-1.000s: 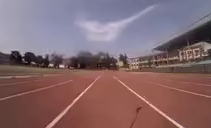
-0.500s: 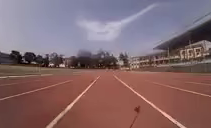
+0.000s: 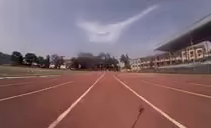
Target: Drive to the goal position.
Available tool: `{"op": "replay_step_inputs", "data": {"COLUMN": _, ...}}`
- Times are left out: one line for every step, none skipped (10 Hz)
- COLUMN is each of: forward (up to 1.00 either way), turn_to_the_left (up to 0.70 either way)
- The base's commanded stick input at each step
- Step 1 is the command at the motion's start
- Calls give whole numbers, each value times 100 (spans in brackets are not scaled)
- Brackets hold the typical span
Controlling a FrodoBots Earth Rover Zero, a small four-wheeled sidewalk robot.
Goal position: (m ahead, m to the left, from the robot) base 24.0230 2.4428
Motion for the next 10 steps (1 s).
{"op": "replay_step_inputs", "data": {"forward": 70, "turn_to_the_left": 0}}
{"op": "replay_step_inputs", "data": {"forward": 70, "turn_to_the_left": 0}}
{"op": "replay_step_inputs", "data": {"forward": 70, "turn_to_the_left": 0}}
{"op": "replay_step_inputs", "data": {"forward": 70, "turn_to_the_left": 0}}
{"op": "replay_step_inputs", "data": {"forward": 70, "turn_to_the_left": 0}}
{"op": "replay_step_inputs", "data": {"forward": 70, "turn_to_the_left": 0}}
{"op": "replay_step_inputs", "data": {"forward": 70, "turn_to_the_left": 0}}
{"op": "replay_step_inputs", "data": {"forward": 70, "turn_to_the_left": 0}}
{"op": "replay_step_inputs", "data": {"forward": 70, "turn_to_the_left": 0}}
{"op": "replay_step_inputs", "data": {"forward": 70, "turn_to_the_left": 0}}
